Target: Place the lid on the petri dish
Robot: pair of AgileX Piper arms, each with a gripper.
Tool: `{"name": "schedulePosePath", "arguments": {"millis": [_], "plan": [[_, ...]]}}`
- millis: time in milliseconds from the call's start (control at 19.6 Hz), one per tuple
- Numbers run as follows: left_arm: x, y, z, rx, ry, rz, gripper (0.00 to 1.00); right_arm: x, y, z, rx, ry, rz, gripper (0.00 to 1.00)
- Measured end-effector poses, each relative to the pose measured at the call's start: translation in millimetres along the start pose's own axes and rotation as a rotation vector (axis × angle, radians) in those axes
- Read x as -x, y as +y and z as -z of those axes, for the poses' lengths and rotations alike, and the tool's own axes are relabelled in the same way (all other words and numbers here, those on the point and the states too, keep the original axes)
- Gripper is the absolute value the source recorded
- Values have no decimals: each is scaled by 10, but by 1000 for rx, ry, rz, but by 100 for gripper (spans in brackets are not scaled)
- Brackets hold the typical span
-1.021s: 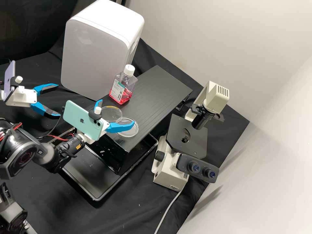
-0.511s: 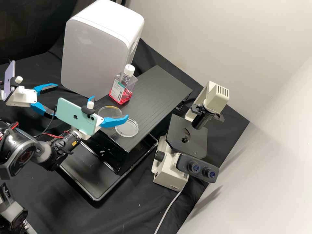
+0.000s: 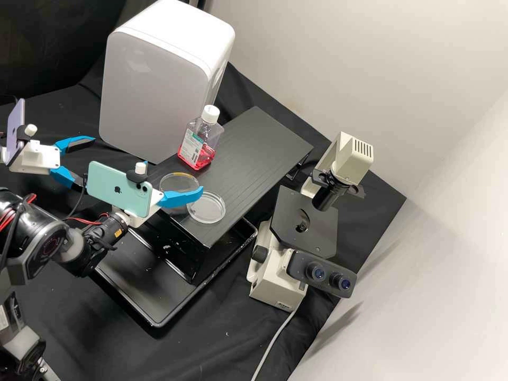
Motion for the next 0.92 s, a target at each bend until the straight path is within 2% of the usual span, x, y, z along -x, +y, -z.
{"name": "schedulePosePath", "arguments": {"millis": [51, 153, 460, 613, 817, 919], "plan": [[0, 1, 4, 1, 4, -1, 100, 11, 4, -13, 0, -5, -1, 100], [0, 0, -1, -16, 2, 0, 100, 33, 28, -18, 0, -8, -9, 100], [1, -2, -10, -19, 0, 0, 100, 43, 62, -24, -1, -11, -23, 100], [1, -2, -10, -19, 0, 0, 100, 28, 26, -93, 0, -42, -10, 100], [1, -2, -10, -19, 0, 0, 100, -1, -6, -184, -2, -68, -17, 100], [0, -4, -10, -19, 1, 1, 100, -16, -3, -210, -13, -72, -28, 100]]}}
